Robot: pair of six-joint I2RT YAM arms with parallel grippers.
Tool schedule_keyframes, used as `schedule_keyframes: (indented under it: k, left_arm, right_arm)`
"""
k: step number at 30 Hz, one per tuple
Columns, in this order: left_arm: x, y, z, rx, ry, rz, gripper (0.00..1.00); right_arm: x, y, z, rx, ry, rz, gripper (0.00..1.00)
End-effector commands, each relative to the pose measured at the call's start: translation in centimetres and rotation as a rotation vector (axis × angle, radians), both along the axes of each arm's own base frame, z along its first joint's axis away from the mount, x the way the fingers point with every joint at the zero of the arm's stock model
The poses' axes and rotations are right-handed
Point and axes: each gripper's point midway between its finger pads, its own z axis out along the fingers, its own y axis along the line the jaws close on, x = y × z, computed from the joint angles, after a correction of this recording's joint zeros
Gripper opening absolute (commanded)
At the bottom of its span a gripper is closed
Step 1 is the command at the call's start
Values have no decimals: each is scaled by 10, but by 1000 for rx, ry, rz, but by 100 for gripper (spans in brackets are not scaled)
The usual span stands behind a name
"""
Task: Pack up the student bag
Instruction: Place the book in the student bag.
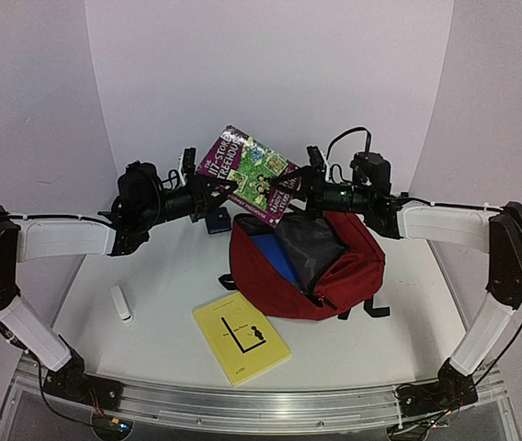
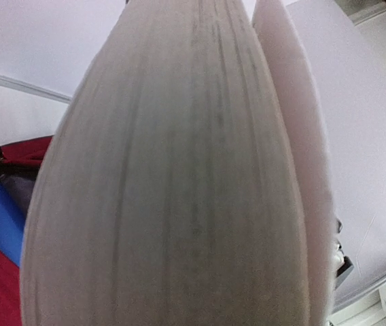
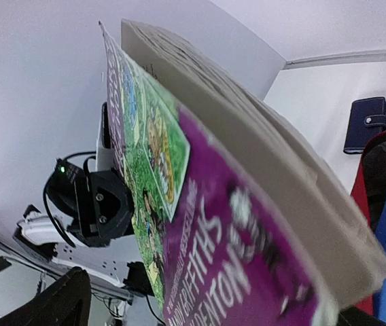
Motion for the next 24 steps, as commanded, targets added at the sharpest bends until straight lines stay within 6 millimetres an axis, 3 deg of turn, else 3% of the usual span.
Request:
schedule_keyframes:
  k: [1,7,12,15,17,19,24]
  left_arm:
    - [-46,-6,16,92,-54,-217,0]
    - [-72,-4,18,140,-45,-329,0]
    - [-76,-5,18,149,-23,-365,0]
    - [-72,-7,15,153,-4,-360,2]
    - [-67,-7,13,150,0,-330,8]
    - [-61,-7,14,123,-1,-298,22]
    - [-42,-5,13,55,0,-188,50]
  right_arm:
    - [-30,-10,49,-21,-283,106,94]
    - [-53,-10,48,-15,-284,217,75]
    - [-65,-10,52,6,-263,278,49]
    - [-66,-12,56,11,-253,263,26]
    - [-64,-14,58,11,-245,234,11]
    - [-59,-16,61,18,-238,190,0]
    - [-42,-19,69,89,-200,84,0]
